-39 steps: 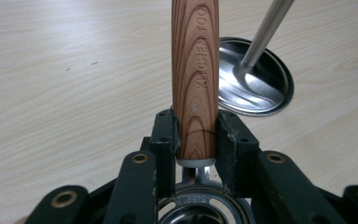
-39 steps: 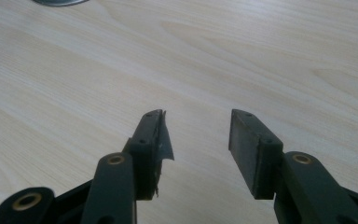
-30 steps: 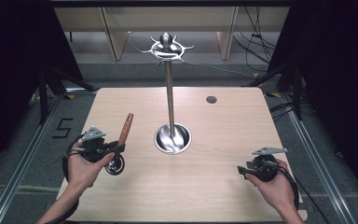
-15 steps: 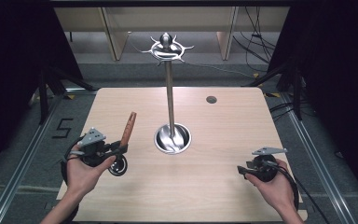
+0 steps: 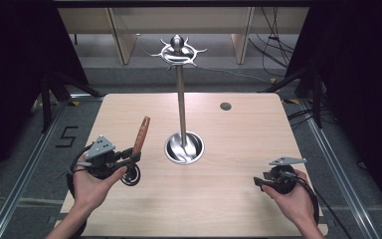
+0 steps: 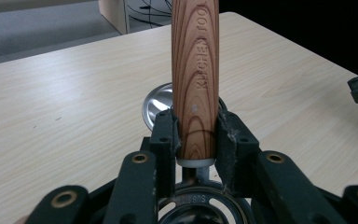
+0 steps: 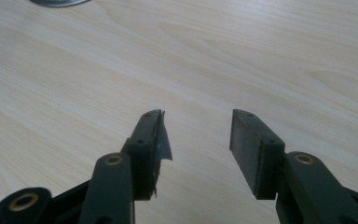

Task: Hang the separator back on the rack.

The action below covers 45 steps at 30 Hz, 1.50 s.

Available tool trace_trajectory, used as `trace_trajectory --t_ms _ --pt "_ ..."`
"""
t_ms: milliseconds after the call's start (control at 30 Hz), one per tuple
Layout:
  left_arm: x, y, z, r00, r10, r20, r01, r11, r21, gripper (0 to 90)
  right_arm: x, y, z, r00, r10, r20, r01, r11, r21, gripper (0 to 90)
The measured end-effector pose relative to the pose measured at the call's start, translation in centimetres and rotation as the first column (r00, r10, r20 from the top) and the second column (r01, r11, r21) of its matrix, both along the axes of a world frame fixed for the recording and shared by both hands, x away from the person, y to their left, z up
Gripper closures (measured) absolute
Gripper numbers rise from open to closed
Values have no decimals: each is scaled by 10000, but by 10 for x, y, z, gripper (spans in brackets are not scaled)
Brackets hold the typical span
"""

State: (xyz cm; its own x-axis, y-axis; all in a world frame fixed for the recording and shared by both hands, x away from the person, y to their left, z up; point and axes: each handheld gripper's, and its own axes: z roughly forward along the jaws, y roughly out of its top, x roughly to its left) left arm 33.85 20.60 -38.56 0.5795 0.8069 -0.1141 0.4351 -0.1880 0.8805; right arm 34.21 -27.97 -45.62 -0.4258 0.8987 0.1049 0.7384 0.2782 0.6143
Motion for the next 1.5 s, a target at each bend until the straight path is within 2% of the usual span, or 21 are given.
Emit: trace_trajectory --t_ms 300,533,567,700,733,867,900,1067,1267,1333,1500 --pt "-6 -4 3 9991 165 391 -158 9997 -184 692 1 -1 0 10000 -16 60 16 10000 -19 546" --pt "-4 -12 8 9985 -48 538 61 9997 -236 692 1 -2 1 9999 -75 77 74 9999 93 545" --pt "-3 -13 9 9977 -181 657 195 9996 -211 692 1 -2 1 9999 -75 77 74 9999 93 545" --pt "-4 -19 14 9967 -175 798 197 9994 -271 692 1 -3 1 10000 -33 82 33 9999 98 545" --pt "-4 -21 16 9962 -201 844 225 9994 -269 692 2 -4 1 9994 116 331 -116 9999 -20 545" --pt "-4 -22 18 9953 -231 939 258 9993 -282 692 2 -5 1 9994 125 308 -124 9999 -15 545" --pt "-4 -23 19 9951 -247 958 282 9990 -354 692 1 -4 2 9999 -57 100 56 10000 46 545" --pt "-2 -23 22 9950 -253 970 298 9985 -453 692 1 -4 2 9998 -128 144 127 9999 60 544" --pt "-3 -24 27 9921 -258 1227 324 9981 -518 692 1 -4 2 9998 -113 154 112 9999 68 544" --pt "-4 -25 29 9918 -221 1260 292 9981 -548 692 3 -5 1 9994 29 345 -29 10000 23 544" --pt "-5 -27 34 9891 -274 1445 363 9976 -594 692 3 -6 1 9991 39 412 -39 10000 4 542"
